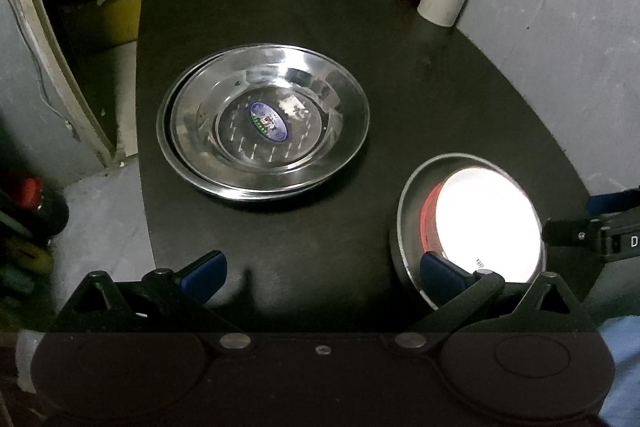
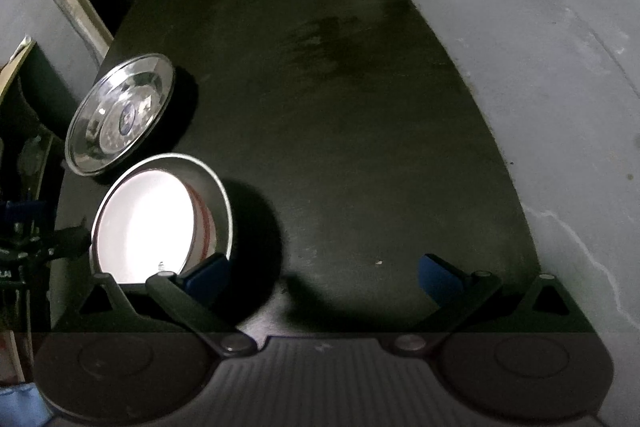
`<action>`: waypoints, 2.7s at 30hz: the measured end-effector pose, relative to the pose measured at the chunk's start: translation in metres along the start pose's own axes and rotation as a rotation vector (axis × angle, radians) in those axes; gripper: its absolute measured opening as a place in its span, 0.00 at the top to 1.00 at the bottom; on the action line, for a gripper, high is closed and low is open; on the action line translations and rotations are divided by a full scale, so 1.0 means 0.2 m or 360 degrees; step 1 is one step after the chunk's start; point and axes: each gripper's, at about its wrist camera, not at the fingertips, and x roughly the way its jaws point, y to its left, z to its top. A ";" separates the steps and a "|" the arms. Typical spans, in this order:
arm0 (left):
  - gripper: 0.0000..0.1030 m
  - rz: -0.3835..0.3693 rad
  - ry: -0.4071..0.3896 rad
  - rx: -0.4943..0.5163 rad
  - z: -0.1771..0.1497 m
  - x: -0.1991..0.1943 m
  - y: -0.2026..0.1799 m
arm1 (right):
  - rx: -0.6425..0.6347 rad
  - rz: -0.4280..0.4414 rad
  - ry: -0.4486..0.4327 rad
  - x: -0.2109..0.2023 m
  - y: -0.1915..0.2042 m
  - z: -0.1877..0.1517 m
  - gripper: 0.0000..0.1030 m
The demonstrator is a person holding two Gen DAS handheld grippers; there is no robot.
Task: Organize plates and bowls
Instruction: 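Move both grippers to the steel bowl rim holding the white bowls, then close both grippers on the steel bowl rim and lift it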
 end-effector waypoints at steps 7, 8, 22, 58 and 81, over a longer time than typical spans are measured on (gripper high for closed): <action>0.01 0.0035 0.0017 0.0037 0.01 0.01 -0.02 | -0.0043 0.0019 0.0031 0.03 0.04 0.01 0.00; 0.01 0.0037 0.0019 0.0043 0.01 0.02 -0.02 | -0.0044 0.0021 0.0032 0.03 0.04 0.01 0.00; 0.01 0.0100 0.0063 0.0085 0.03 0.05 -0.08 | -0.0118 0.0013 0.0052 0.06 0.07 0.02 0.00; 0.06 0.0178 0.0118 0.0137 0.04 0.09 -0.13 | -0.0175 0.0146 0.0033 0.05 0.10 0.01 0.24; 0.35 0.0038 0.0089 0.0087 0.04 0.07 -0.13 | -0.0229 0.0298 0.0028 0.03 0.16 -0.01 0.58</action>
